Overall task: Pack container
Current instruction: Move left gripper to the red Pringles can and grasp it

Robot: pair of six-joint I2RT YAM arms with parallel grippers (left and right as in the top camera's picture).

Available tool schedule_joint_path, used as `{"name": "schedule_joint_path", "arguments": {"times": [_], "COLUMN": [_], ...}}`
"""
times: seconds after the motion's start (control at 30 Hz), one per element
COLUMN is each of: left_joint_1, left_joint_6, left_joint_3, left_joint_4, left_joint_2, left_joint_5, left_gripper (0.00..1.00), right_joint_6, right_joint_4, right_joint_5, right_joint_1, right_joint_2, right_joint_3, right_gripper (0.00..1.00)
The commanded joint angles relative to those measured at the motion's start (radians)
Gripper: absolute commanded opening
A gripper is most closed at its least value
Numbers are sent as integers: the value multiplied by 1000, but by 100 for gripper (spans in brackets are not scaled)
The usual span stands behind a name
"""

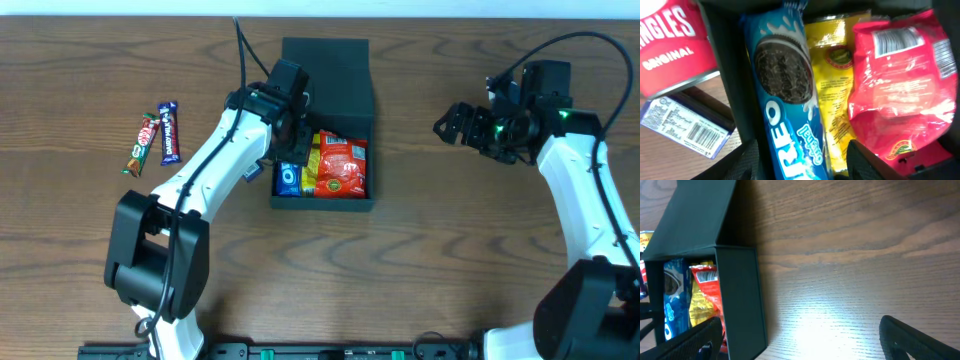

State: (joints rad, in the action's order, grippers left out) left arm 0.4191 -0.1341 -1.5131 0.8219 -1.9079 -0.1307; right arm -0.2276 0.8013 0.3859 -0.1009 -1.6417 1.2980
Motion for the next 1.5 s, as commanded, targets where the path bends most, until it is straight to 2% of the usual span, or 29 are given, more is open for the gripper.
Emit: {"name": "schedule_joint_path", "arguments": {"times": [0.0, 0.17, 0.2, 0.27, 0.3, 0.43, 0.53, 0.77, 1.0, 1.1, 1.47], "left_joint_1": [-6, -9, -11, -23, -31, -94, -143, -219, -226, -226, -226], "left_joint_6": [0, -1, -1, -2, -2, -5, -33, -47, -47, -47, -46], "left_joint_3": [-95, -149, -151, -151, -151, -151, -151, -150, -150, -150, -150], "left_joint_4": [16, 15, 15, 12, 11, 0, -46, -131, -147, -165, -173], "left_joint_2": [5, 5, 5, 5, 5, 5, 4, -37, -144, -179, -217], "left_joint_5": [8, 39, 63, 120, 135, 141, 138, 124, 84, 81, 44], "left_gripper": [56, 47, 48, 61, 63, 64, 70, 76, 77, 80, 88], "right_joint_6": [-12, -11, -12, -11, -11, -11, -11, -11, -11, -11, -11], "right_joint_4": [3, 4, 4, 5, 4, 4, 5, 3, 4, 4, 3], "right_joint_5": [11, 11, 11, 11, 11, 11, 11, 11, 11, 11, 11], "right_joint_1": [-3, -3, -3, -3, -3, -3, -3, -3, -3, -3, -3], "right_joint_2": [14, 14, 14, 14, 14, 14, 14, 14, 14, 14, 14], "right_joint_3": [16, 16, 16, 16, 16, 16, 16, 16, 16, 16, 16], "right_gripper": [99, 99, 99, 99, 99, 99, 99, 99, 99, 99, 99]}}
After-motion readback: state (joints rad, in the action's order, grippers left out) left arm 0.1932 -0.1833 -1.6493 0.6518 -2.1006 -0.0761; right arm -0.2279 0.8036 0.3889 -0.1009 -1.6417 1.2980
